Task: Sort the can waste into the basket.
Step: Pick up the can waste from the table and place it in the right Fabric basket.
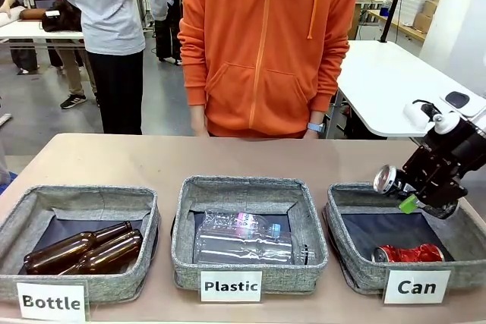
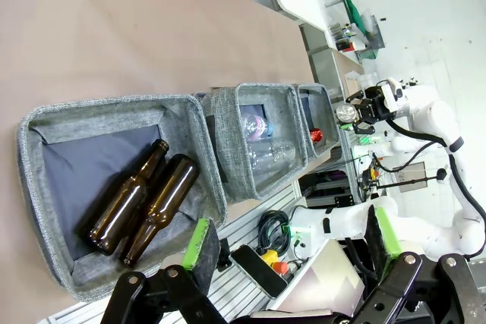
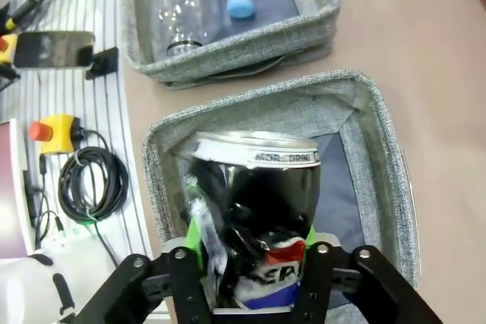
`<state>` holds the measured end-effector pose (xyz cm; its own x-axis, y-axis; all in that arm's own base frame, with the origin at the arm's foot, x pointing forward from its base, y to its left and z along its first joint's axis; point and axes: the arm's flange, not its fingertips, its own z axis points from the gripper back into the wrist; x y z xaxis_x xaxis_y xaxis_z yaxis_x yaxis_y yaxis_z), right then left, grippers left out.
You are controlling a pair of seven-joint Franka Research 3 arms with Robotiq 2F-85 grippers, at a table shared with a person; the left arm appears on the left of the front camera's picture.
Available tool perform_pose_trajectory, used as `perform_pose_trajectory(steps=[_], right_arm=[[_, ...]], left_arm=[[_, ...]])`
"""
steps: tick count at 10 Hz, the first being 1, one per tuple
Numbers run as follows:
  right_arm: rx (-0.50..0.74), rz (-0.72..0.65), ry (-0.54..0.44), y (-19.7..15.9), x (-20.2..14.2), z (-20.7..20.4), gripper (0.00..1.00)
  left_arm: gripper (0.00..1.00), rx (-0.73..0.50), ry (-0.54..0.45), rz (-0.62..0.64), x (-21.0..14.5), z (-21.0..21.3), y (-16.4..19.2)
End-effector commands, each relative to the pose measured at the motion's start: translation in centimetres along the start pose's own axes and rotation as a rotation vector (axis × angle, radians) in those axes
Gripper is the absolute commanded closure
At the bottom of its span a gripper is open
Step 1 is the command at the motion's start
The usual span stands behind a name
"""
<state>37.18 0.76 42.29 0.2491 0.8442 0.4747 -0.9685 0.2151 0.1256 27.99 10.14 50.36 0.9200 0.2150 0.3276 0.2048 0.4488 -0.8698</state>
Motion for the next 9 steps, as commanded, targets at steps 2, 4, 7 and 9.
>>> perform_pose_trajectory(steps=[2,4,7,9], right_arm=[[-0.025,-0.032,0.015,-0.1,0.0,-0.1,0.00],[-0.036,-0.046,0.005,-0.1,-0.2,0.3,0.00],[0.075,-0.176,-0.053,0.1,-1.5,2.2,0.00],[0.208,-0.342,-0.384,0.5,-2.7,4.9,0.00]], left_arm=[[0.00,-0.014,-0.005,0.003,0.1,0.1,-0.3],[0.00,-0.014,-0.005,0.003,0.1,0.1,-0.3],[0.00,-0.014,-0.005,0.003,0.1,0.1,-0.3],[0.00,-0.014,-0.005,0.003,0.1,0.1,-0.3]])
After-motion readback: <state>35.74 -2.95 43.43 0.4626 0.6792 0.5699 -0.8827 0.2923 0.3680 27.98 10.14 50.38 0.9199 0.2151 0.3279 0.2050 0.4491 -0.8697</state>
